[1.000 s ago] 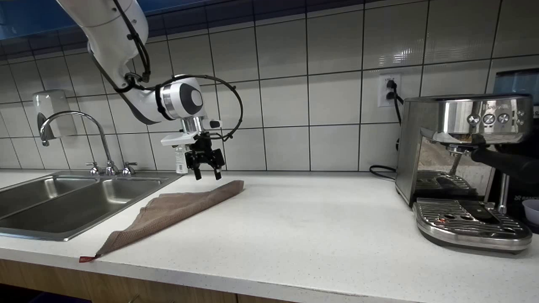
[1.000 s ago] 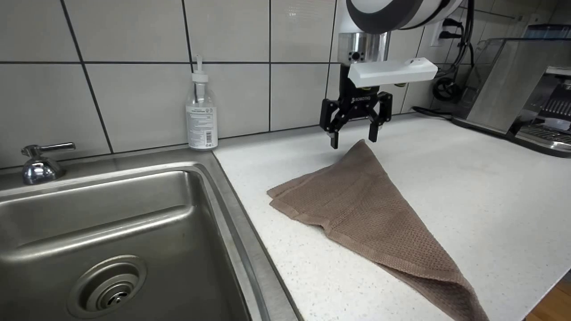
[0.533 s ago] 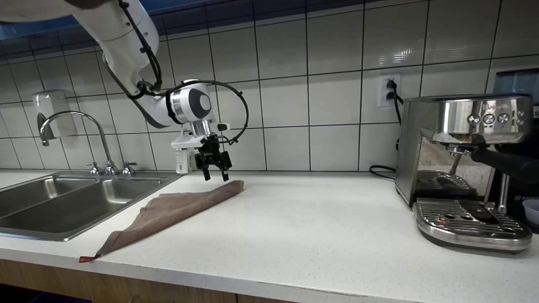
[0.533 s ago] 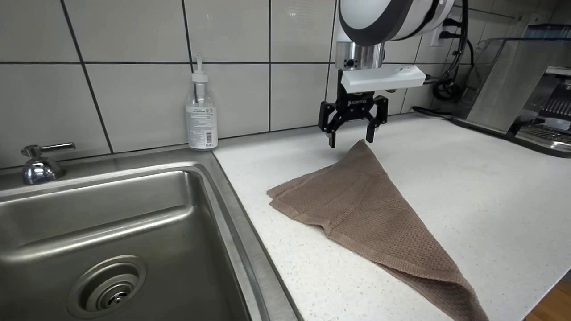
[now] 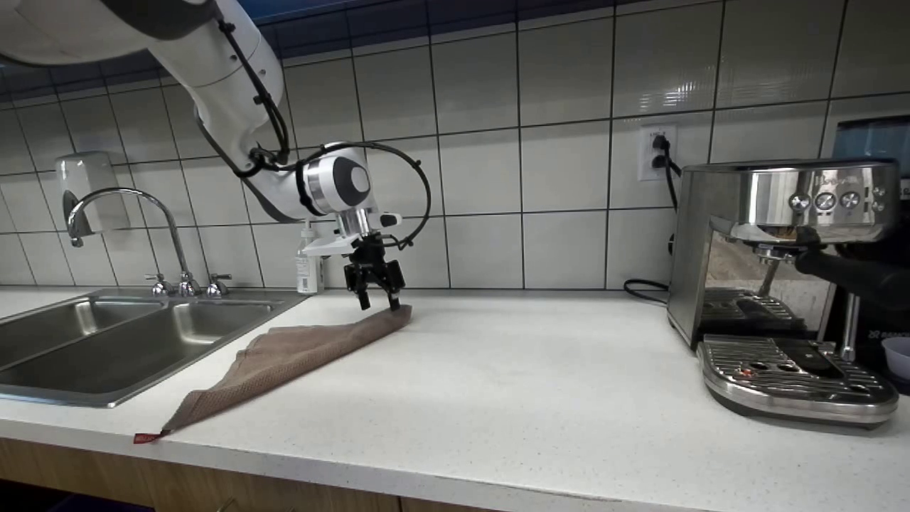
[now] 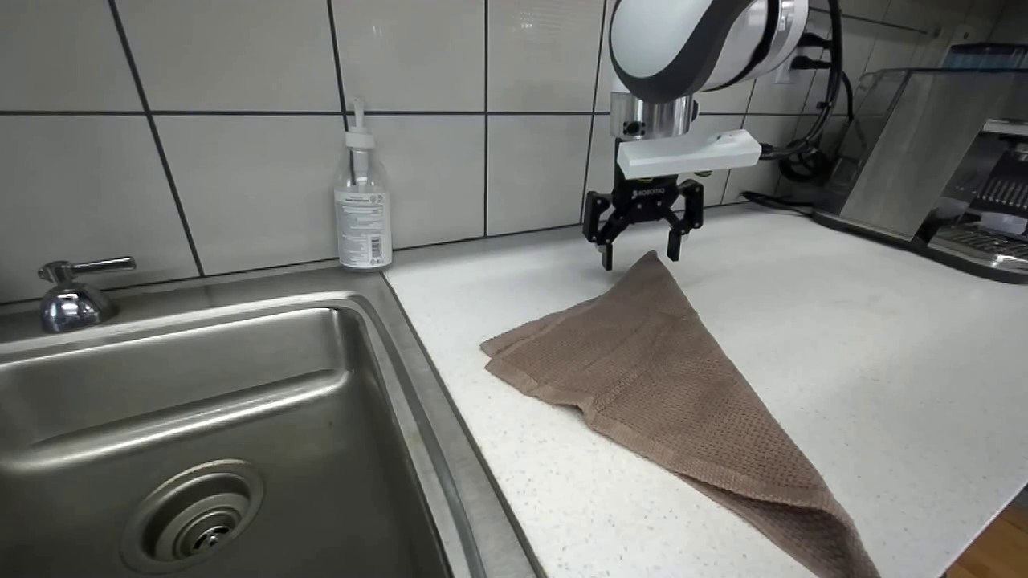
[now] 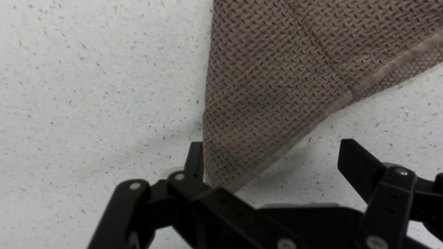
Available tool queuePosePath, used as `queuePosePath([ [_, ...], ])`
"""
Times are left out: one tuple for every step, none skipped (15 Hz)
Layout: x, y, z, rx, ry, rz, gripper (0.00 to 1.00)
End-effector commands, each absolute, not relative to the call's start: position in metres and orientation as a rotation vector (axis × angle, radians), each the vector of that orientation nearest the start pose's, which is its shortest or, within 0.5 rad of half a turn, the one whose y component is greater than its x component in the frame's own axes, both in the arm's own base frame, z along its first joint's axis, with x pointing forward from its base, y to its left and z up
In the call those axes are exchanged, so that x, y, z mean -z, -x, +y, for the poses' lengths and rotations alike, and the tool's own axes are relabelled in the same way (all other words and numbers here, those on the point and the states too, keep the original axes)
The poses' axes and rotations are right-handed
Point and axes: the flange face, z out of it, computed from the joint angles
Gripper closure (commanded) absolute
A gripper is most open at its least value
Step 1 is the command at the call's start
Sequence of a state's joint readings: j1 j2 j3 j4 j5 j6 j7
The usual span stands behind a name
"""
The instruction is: Fold the brown towel twice
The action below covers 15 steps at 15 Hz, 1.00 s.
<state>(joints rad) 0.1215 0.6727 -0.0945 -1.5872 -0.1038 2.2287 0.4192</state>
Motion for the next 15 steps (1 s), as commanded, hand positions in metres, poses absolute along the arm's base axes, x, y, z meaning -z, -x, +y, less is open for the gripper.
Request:
queuePosePath([
  [-0.241, -0.703, 0.015, -0.045, 3.237, 0.566, 0.0],
  [-0.24, -0.703, 0.013, -0.05, 3.238, 0.572, 0.0],
  [-0.237, -0.704, 0.012, -0.053, 3.24, 0.58, 0.0],
  [-0.236, -0.704, 0.011, -0.056, 3.242, 0.582, 0.0],
  [-0.235, -0.705, 0.011, -0.058, 3.243, 0.586, 0.0],
  [-0.234, -0.706, 0.01, -0.057, 3.243, 0.592, 0.0],
  [-0.234, -0.706, 0.01, -0.059, 3.242, 0.596, 0.0],
  [-0.233, -0.707, 0.009, -0.059, 3.243, 0.601, 0.0],
  [-0.232, -0.708, 0.009, -0.06, 3.243, 0.605, 0.0],
  [-0.232, -0.708, 0.008, -0.058, 3.243, 0.61, 0.0],
  [-0.231, -0.709, 0.008, -0.058, 3.244, 0.614, 0.0],
  [-0.231, -0.709, 0.007, -0.058, 3.243, 0.617, 0.0],
  [-0.23, -0.709, 0.007, -0.059, 3.243, 0.621, 0.0],
  [-0.23, -0.71, 0.006, -0.059, 3.244, 0.623, 0.0],
  [-0.23, -0.71, 0.006, -0.058, 3.244, 0.624, 0.0],
])
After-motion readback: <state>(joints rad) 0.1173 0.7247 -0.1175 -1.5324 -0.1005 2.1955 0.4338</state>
